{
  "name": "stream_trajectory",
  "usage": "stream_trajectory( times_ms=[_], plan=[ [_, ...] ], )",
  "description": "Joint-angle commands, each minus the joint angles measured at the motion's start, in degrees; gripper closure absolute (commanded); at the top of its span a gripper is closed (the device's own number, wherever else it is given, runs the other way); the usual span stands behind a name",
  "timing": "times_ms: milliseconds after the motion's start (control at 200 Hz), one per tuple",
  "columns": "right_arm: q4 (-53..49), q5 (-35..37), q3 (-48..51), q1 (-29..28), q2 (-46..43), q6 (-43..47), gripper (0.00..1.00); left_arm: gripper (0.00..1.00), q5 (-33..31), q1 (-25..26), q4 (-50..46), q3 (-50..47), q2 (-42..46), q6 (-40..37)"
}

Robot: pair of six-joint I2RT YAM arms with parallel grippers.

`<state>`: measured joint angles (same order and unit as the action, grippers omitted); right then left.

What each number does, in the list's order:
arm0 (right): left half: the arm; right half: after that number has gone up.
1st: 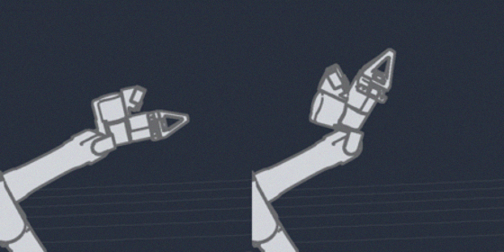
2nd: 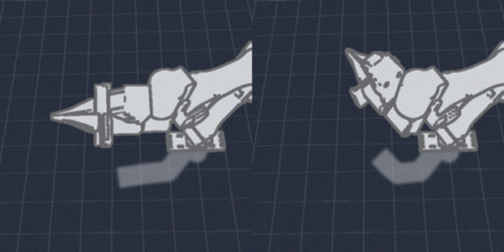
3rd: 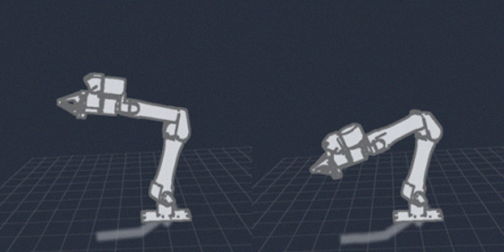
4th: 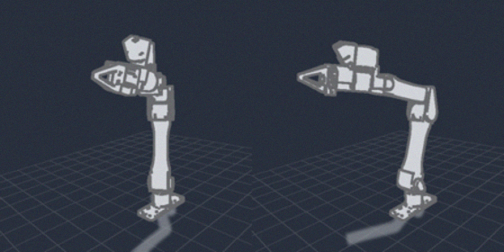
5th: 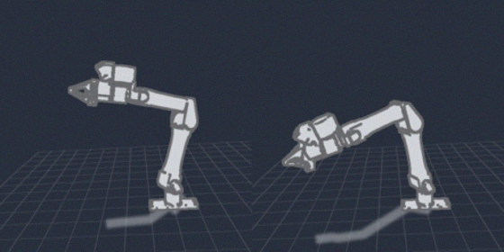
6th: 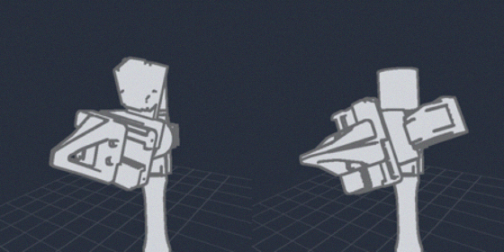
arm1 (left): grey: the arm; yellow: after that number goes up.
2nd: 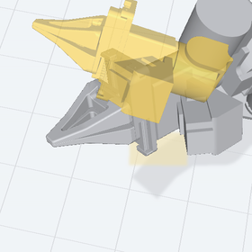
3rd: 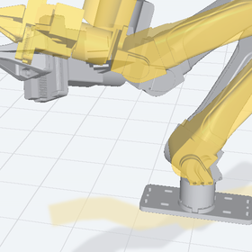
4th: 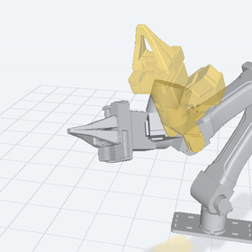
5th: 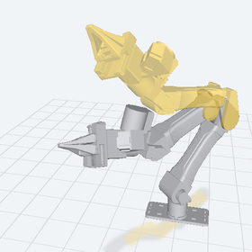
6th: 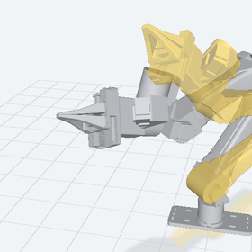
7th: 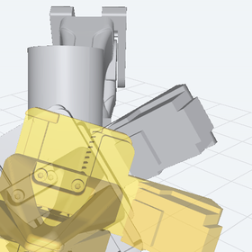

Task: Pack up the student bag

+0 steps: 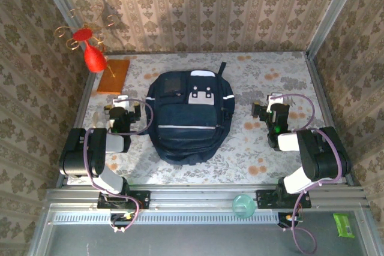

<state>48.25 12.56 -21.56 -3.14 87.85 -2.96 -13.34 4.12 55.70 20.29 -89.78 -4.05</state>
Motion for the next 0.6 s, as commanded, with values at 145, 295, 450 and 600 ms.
stream_trajectory(
  times_ms=[145, 295, 450, 600],
  plan=[
    [1.8, -0.8, -1.2, 0.4, -0.2, 0.3, 0.00, 0.00, -0.1, 0.1, -0.1, 0.9, 0.4, 1.0],
    [2.0, -0.7, -1.2, 0.3, -0.2, 0.4, 0.00, 0.00, -0.2, 0.1, 0.0, 0.9, 0.3, 1.1],
    [2.1, -2.2, -1.2, -0.3, 0.0, 1.7, 0.00, 0.00, -0.2, 0.1, -0.1, 0.9, 0.3, 1.1],
    [1.1, -4.4, -1.5, 0.7, -0.3, 1.4, 0.00, 0.00, -0.2, 0.1, 0.0, 0.9, 0.5, 1.1]
  ],
)
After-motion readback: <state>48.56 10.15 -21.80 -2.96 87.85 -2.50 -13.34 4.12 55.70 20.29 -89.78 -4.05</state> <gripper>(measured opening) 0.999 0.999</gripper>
